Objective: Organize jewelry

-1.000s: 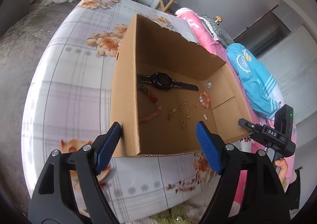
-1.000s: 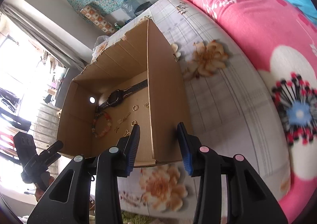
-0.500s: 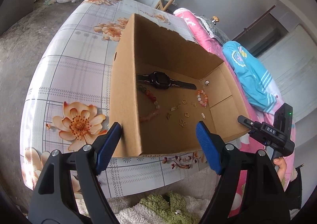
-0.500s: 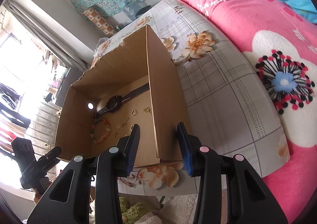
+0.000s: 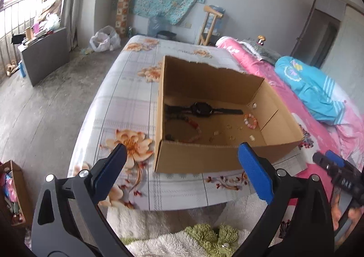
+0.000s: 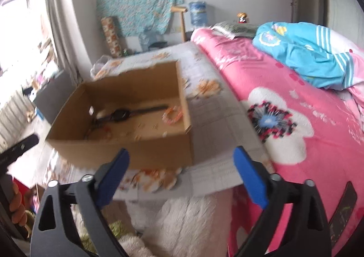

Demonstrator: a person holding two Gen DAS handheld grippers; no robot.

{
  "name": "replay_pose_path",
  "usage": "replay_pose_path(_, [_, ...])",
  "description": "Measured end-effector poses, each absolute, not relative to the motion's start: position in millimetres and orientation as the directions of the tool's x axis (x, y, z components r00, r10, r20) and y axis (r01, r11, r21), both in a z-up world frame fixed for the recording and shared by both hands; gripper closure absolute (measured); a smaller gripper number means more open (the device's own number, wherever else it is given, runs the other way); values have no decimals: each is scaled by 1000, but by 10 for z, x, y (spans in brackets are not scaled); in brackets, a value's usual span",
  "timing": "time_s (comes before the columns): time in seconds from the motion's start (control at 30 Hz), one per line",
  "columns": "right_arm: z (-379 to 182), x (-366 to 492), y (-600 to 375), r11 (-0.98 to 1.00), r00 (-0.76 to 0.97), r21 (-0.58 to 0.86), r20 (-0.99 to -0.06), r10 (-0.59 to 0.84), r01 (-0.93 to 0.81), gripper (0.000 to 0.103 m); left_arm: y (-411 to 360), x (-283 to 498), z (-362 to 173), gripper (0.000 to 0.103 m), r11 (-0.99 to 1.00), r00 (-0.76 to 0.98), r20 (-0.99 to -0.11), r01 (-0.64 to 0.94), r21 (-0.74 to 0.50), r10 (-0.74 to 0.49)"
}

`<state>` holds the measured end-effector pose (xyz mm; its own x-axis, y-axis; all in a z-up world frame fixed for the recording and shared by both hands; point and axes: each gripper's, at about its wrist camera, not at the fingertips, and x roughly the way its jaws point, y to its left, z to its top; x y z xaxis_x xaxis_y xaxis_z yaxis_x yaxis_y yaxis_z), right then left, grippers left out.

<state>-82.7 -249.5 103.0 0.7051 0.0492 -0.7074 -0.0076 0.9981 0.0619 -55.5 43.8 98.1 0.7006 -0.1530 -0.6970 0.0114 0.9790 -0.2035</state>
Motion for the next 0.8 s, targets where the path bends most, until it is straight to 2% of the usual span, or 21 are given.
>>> replay_pose_path(0.13, [806, -740, -2231, 999, 654, -44, -756, -21, -19, 8, 288, -571, 889, 8, 995, 683, -728, -26, -94, -51])
replay_pose_path(0.27, [726, -736, -2068, 991, 643, -126, -763, -70, -41, 7, 251, -539, 809, 8, 993, 647, -761, -45, -106, -52])
replay_pose_path(0.43, [665, -638, -2069, 996, 597, -78, -801, -42, -34, 7, 191, -480, 642, 8, 986, 597, -799, -81, -146, -69])
replay_pose_path(0.57, [585, -572, -2119, 998, 560, -62, -827, -53, 3, 7, 71, -431, 519, 8, 995, 541, -840, -70, -77, -27])
replay_pose_path(0.8, [596, -522, -2117, 1000, 555, -30, -832, -23, -3, 7, -31, -373, 493, 8, 997, 516, -856, -78, -19, 24])
